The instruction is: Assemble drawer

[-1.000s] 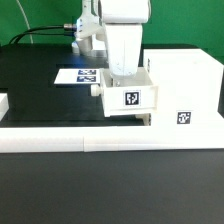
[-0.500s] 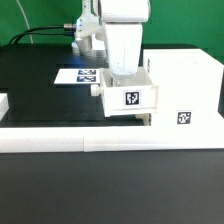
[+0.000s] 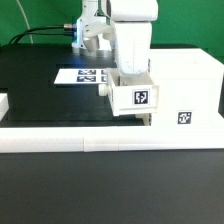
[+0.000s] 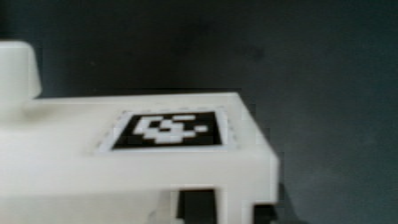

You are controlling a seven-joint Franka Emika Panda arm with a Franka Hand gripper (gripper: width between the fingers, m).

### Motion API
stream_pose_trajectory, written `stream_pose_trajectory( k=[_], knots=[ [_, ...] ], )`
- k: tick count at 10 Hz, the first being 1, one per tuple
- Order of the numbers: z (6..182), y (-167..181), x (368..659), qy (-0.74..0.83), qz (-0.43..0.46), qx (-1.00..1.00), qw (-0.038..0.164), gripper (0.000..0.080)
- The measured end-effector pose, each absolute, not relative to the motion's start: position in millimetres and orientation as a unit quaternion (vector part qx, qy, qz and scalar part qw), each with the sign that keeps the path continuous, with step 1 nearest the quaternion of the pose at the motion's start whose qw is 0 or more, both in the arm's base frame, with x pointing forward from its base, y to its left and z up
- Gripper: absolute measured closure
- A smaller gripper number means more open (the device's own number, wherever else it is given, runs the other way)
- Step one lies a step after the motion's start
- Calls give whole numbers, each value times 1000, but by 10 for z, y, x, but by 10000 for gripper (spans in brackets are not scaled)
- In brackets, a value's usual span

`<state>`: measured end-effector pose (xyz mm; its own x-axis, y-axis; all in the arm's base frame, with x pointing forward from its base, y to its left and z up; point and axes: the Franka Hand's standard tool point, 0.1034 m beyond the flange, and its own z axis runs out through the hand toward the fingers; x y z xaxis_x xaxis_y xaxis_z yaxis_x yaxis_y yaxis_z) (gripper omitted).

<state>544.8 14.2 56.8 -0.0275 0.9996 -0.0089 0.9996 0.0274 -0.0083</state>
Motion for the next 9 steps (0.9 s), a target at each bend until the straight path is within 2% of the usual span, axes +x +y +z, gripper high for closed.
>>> stream_pose_trajectory(
  k=[6,8,9],
  knots=[
    [568,187,5452,723,-7,690,3,757],
    [600,180,5460,721,-7,693,4,511],
    [633,179,5475,720,-5,694,6,511]
  ],
)
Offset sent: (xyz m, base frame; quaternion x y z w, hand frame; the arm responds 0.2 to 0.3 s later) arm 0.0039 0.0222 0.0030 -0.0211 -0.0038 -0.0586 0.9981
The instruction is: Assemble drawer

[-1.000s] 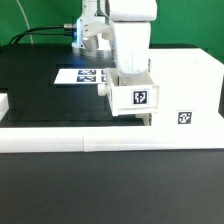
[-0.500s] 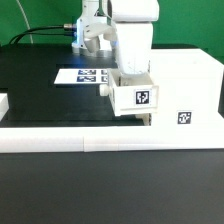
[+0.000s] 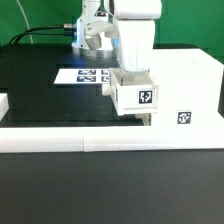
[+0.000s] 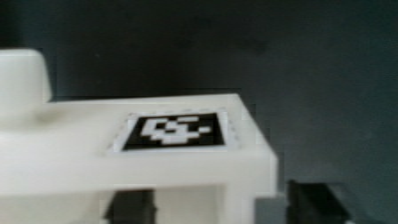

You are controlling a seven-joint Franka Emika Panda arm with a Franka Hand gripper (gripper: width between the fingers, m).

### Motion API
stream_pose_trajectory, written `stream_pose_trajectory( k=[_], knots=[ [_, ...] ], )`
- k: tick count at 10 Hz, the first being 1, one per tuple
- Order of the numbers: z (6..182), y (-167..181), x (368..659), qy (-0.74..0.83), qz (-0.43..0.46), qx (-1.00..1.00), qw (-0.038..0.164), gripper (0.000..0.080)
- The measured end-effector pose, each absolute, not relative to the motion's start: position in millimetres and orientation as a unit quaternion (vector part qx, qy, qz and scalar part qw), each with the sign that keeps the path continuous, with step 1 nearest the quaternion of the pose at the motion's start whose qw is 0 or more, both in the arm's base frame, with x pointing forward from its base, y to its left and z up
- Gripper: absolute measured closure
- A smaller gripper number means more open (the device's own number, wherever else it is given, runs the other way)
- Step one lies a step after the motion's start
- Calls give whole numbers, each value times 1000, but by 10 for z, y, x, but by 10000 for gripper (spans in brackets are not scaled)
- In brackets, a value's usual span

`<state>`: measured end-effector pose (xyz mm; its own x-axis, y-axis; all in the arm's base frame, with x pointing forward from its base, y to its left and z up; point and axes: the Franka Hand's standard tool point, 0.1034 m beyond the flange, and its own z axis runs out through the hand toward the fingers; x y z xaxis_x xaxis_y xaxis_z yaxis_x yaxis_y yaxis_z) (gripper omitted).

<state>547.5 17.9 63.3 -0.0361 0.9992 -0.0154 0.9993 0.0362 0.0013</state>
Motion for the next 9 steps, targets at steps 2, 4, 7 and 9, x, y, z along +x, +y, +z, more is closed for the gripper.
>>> stream_pose_trajectory(
  k=[2,4,7,9],
  knots=[
    [728,177,5497,719,-4,695,9,196],
    [825,147,5532,718,-1,696,15,164],
    [908,-82,5552,724,-5,689,17,150],
    [900,-202,5545,719,-5,695,16,150]
  ],
)
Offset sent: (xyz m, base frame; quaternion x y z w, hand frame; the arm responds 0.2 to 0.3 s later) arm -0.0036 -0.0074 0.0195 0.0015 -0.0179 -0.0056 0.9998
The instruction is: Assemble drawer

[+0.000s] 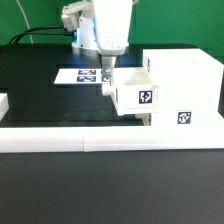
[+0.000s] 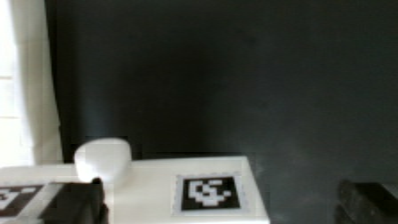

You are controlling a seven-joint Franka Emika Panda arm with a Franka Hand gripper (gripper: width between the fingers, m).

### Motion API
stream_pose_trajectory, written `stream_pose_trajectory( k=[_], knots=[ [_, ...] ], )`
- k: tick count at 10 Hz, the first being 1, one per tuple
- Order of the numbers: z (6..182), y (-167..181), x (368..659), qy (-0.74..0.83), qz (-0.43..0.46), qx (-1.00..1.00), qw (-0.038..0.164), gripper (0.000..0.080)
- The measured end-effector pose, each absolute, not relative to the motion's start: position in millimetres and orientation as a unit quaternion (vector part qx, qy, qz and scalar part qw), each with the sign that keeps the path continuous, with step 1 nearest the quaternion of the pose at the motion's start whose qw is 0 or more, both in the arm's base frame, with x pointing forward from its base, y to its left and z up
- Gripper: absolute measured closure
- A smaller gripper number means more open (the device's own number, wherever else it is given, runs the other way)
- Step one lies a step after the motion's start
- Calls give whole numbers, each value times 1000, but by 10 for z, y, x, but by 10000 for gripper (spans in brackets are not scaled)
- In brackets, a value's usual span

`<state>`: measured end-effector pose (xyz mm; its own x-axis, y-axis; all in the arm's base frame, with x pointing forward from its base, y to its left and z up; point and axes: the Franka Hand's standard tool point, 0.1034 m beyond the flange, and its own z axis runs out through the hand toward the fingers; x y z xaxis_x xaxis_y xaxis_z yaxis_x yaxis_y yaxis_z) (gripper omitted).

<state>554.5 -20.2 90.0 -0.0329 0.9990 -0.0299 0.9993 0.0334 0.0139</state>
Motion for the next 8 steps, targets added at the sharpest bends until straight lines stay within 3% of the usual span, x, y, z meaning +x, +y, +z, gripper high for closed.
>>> stream_pose_trajectory(
  k=[2,6,8],
  knots=[
    [880,-213,5536,718,-6,696,14,150],
    [592,-495,5507,720,37,690,-60,150],
    [548,-358,5530,704,39,705,-75,150]
  ],
)
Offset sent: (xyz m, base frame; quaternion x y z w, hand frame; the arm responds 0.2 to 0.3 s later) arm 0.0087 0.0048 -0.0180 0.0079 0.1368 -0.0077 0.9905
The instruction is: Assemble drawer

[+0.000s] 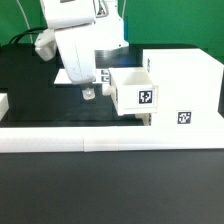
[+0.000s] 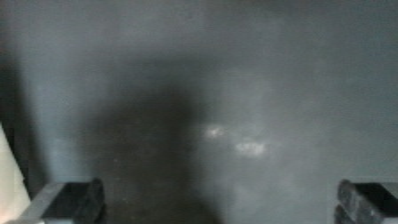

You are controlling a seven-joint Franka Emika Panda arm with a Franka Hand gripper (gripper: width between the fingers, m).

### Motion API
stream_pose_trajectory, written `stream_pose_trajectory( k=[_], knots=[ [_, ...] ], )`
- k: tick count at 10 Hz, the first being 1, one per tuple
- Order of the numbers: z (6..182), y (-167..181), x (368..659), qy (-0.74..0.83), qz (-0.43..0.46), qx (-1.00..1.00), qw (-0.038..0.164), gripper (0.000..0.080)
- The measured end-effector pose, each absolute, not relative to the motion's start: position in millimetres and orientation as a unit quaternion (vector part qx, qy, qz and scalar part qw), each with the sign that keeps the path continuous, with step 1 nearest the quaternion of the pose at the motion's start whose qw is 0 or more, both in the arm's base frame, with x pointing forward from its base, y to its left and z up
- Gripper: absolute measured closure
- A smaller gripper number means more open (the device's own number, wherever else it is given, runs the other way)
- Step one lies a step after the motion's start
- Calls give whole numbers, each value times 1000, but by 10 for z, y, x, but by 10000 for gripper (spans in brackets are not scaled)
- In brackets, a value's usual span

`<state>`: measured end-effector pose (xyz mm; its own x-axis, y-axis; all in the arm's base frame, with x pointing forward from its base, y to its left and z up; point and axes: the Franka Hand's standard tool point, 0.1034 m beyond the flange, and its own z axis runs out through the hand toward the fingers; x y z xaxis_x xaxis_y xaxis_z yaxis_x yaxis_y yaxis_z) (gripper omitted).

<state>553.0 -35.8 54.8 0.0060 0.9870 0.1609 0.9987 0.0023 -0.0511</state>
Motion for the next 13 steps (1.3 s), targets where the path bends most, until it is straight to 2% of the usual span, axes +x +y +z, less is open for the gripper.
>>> stream_pose_trajectory(
  k=[6,11,13],
  knots=[
    [492,-67,5463,-667,-28,-740,84,150],
    [483,231,5470,-654,-30,-752,82,150],
    [468,243,5460,-653,-30,-752,82,150]
  ],
)
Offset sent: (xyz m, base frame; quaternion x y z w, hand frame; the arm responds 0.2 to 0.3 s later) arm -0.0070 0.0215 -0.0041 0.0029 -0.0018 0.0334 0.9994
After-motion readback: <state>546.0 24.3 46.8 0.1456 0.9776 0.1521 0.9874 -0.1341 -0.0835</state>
